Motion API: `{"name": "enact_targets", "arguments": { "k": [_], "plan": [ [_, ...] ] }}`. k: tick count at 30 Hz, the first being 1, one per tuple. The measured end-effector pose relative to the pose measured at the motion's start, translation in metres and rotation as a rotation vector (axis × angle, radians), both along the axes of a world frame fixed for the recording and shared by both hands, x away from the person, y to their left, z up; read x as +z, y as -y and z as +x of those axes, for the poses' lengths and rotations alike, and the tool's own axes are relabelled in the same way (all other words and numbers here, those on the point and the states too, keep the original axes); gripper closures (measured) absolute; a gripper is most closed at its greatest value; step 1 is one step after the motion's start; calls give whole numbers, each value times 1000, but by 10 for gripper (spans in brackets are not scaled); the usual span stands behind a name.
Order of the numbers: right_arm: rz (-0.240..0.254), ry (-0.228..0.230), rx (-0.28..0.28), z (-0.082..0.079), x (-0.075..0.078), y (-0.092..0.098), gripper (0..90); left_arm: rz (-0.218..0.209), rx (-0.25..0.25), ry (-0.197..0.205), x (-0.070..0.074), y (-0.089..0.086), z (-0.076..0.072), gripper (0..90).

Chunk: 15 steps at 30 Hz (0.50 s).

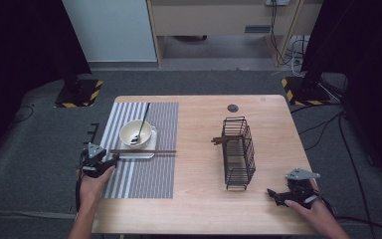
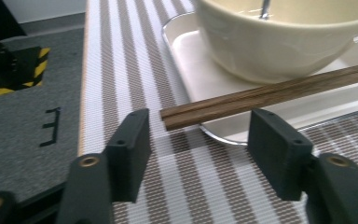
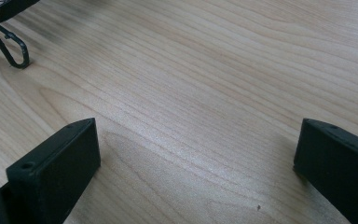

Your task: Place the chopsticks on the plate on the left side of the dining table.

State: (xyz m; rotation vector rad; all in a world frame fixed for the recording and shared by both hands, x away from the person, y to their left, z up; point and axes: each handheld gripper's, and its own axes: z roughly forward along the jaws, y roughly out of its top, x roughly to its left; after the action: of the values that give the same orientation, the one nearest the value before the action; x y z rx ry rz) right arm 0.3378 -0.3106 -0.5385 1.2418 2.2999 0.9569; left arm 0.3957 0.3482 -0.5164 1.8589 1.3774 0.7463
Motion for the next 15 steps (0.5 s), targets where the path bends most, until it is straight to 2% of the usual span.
{"name": "enact_targets", "arguments": {
  "k": [7, 15],
  "plan": [
    [0, 0, 0, 0, 0, 0, 2, -27, -53, -7, 1, 6, -1, 208],
    [0, 0, 0, 0, 0, 0, 2, -47, -110, -21, 2, 14, -4, 92]
  ]
}}
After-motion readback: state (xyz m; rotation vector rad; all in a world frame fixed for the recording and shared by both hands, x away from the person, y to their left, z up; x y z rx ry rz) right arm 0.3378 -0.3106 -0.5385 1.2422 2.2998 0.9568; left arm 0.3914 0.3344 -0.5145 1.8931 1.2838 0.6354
